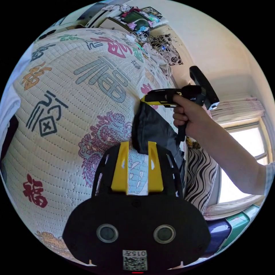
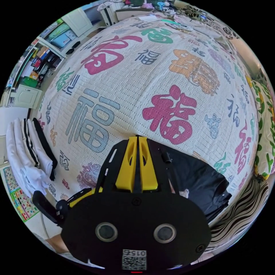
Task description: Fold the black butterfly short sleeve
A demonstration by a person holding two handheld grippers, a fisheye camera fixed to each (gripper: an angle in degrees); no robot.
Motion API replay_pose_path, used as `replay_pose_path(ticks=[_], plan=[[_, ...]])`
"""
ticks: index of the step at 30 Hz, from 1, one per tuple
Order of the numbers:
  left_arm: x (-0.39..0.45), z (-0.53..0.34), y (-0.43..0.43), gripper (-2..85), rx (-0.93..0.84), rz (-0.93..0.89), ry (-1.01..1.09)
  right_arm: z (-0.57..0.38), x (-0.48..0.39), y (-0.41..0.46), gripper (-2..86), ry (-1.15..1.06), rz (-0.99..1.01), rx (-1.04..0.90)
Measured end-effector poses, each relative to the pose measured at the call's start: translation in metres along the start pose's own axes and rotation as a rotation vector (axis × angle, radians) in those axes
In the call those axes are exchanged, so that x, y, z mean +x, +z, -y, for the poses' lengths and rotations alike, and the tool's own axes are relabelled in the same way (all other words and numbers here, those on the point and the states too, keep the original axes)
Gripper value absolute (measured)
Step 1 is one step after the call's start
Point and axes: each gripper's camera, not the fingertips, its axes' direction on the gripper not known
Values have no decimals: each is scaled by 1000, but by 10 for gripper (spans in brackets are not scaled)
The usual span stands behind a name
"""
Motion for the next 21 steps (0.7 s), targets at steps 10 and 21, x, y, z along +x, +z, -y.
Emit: replay_pose_path(ticks=[10, 21], plan=[[20, 13, -8, -7, 1, 8, 108, -19, 40, -64, -2, 75, 212, 138], [163, -34, 44, -6, -161, -32, 567, -154, 164, -112, -1, 379, 206, 170]])
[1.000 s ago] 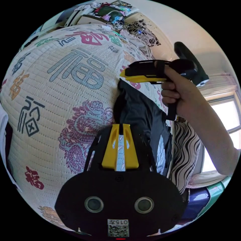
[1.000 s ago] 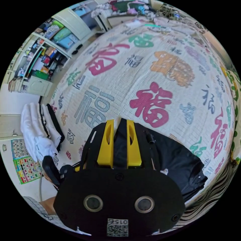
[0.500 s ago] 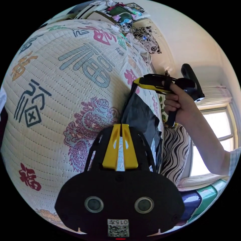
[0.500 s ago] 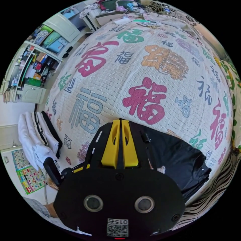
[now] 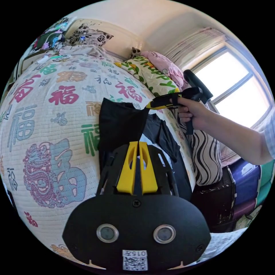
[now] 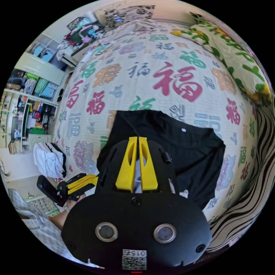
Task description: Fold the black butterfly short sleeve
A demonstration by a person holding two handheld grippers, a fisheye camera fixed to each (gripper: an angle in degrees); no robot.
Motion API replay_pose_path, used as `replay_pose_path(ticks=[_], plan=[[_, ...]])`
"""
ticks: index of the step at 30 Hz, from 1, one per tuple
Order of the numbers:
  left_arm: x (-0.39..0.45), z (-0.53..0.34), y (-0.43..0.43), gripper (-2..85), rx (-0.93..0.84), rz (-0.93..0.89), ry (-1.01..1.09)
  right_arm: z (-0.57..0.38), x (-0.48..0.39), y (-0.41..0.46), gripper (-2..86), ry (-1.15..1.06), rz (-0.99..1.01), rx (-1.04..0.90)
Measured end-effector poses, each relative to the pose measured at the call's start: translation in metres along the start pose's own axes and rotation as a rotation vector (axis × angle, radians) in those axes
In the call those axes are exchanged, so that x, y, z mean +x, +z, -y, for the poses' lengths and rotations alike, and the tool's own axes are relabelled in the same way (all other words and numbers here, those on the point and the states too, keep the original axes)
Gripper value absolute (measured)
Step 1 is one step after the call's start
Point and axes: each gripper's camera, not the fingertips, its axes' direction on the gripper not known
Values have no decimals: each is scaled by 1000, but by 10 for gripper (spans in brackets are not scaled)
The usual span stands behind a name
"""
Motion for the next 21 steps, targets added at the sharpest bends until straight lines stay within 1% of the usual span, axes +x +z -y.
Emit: replay_pose_path(ticks=[4, 6, 10, 11, 13, 15, 17, 19, 21], plan=[[28, 1, 48, -2, -116, -26, 39, -27, 42, 6, 2, 82, -100, -25], [36, 1, 67, 4, -164, -20, 52, -36, 55, 11, 7, 104, -112, -37], [46, 1, 107, 50, -318, -8, 57, -53, 83, 14, 34, 175, -117, -59], [46, 3, 114, 55, -376, -48, 36, -57, 90, 13, 37, 204, -138, -68], [47, 10, 110, 55, -374, -132, 21, -64, 97, 4, 37, 215, -179, -54], [46, 19, 101, 54, -309, -168, -19, -71, 97, -10, 28, 184, -172, 2], [49, 32, 100, 53, -255, -140, -18, -77, 90, -21, 14, 75, -68, 74], [53, 40, 115, 53, -286, -76, 22, -78, 83, -18, 7, -23, -7, 80], [54, 43, 135, 52, -339, -49, 36, -75, 80, -6, 1, -84, 4, 37]])
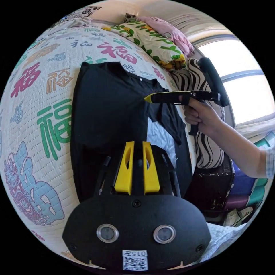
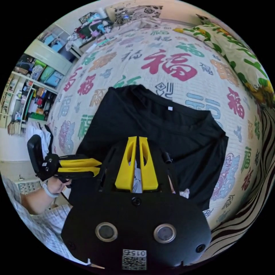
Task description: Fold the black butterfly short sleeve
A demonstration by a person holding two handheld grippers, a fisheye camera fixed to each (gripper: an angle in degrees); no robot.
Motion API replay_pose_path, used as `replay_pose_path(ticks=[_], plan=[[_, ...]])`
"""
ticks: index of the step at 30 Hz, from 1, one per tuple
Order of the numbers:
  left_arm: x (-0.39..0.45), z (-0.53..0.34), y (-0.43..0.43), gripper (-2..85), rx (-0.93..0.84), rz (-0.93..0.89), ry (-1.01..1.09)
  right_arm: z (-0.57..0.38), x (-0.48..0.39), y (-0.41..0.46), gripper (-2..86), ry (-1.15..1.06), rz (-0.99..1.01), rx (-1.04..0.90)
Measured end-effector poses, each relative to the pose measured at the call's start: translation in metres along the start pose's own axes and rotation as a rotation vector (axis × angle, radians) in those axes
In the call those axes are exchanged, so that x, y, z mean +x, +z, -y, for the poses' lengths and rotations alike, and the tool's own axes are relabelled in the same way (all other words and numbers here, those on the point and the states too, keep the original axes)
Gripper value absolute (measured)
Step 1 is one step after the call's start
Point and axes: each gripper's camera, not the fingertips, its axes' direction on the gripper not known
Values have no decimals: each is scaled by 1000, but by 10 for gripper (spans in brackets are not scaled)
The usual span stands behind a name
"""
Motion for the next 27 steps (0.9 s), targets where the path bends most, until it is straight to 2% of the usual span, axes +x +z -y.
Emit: replay_pose_path(ticks=[3, 6, 8, 9, 12, 14, 16, 18, 21, 23, 25, 27], plan=[[4, 8, 27, 43, -87, 19, 27, -2, 9, 29, -7, -2, -105, -175], [11, 18, 34, 41, -162, 24, 90, -16, 26, 20, -6, -5, -56, -186], [11, 37, 37, 52, -285, -19, 133, -28, 45, 0, 2, -19, -59, -161], [11, 43, 34, 55, -281, -16, 150, -30, 51, -7, 5, -38, -56, -139], [12, 86, 5, 74, -119, 71, 227, -33, 87, -36, 48, -70, -138, -46], [13, 129, -7, 96, -31, 176, 284, -26, 119, -44, 77, -55, -173, -33], [11, 160, -2, 108, -24, 253, 303, -19, 138, -41, 100, -45, -174, -60], [6, 188, 13, 113, -80, 235, 288, -13, 151, -35, 109, -46, -195, -92], [10, 214, 46, 116, -197, 240, 328, -8, 166, -22, 102, -59, -242, -152], [19, 217, 76, 103, -329, 302, 385, -12, 172, -9, 79, -100, -191, -240], [31, 213, 84, 70, -328, 388, 453, -20, 173, -6, 19, -142, -199, -250], [40, 211, 90, 26, -348, 420, 470, -30, 173, -4, 4, -183, -193, -266]])
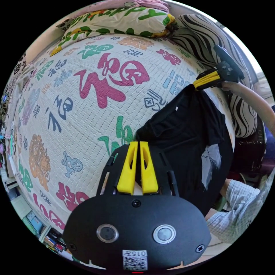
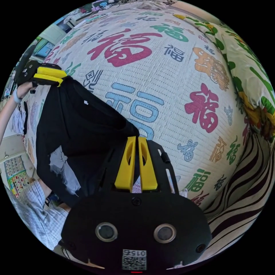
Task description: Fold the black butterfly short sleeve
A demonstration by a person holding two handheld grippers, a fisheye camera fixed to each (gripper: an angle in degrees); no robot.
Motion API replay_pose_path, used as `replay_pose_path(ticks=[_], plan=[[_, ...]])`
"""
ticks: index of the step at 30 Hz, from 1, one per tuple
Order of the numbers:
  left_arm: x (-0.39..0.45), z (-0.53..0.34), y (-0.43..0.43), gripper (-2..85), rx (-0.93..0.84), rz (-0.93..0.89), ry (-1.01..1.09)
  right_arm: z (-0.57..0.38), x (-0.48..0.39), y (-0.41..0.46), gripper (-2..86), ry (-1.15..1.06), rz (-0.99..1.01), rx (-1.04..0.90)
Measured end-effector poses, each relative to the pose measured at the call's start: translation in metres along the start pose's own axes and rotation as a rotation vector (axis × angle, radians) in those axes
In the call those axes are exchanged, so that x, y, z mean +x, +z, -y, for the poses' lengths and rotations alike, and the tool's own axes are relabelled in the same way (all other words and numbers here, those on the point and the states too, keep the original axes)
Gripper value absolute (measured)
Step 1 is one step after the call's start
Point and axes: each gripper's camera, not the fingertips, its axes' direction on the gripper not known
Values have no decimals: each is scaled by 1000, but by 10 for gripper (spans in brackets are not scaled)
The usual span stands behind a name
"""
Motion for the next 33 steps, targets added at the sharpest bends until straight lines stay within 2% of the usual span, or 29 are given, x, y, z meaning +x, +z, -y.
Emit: replay_pose_path(ticks=[1, 4, 8, 18, 25, 29, 33], plan=[[4, 3, 0, 15, -23, -46, 10, -6, 0, 2, -1, -5, -15, 3], [15, 6, -8, 4, -7, 20, -26, -20, 8, 0, -8, 58, -43, 55], [18, 10, -25, -1, 35, 14, -109, -35, 21, -4, -10, 146, -56, 96], [52, -15, -37, -1, 102, 80, -162, -88, 24, 10, -10, 183, -86, 185], [155, -145, -51, 3, 246, 8, -22, -240, -17, 24, -9, 31, 54, 309], [233, -232, -30, 0, 197, -72, 9, -343, -62, 55, -9, -36, 200, 264], [289, -297, 4, -1, 112, -150, -32, -411, -107, 99, -9, -119, 229, 142]])
